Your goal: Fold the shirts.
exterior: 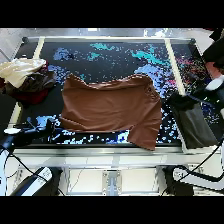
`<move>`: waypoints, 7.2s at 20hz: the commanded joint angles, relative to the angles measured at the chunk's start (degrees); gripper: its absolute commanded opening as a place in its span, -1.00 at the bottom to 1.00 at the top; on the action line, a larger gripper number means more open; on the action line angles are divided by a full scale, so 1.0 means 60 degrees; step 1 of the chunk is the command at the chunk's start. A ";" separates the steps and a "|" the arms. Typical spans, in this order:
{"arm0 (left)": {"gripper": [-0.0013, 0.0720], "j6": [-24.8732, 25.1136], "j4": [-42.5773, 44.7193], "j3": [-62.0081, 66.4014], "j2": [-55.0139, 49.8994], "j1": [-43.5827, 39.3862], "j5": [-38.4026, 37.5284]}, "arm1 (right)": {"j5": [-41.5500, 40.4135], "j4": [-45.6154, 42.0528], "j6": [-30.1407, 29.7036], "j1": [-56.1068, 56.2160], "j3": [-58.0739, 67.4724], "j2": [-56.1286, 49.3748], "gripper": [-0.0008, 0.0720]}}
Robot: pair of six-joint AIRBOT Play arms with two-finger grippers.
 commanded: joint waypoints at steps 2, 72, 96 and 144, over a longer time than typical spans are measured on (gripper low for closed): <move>-0.93 0.0270 0.0029 0.0288 -0.0007 0.0157 0.0127 | -0.1789 0.1606 -0.0667 0.0000 -0.2000 -0.0346 0.38; -0.93 0.0244 0.8888 1.0535 -0.6277 -0.5096 -0.2324 | -0.0211 -0.0918 -0.0164 0.2444 0.4058 -0.3738 -0.95; 0.48 -0.2208 0.4688 0.0186 0.3187 0.0000 -0.0739 | -0.0138 0.0321 -0.0448 -0.0353 -0.2430 0.3847 0.11; -0.93 0.3472 -0.0262 -0.0153 -0.0699 0.1402 -0.0055 | -0.0630 0.3333 -0.2484 -0.0401 -0.6160 0.1260 0.10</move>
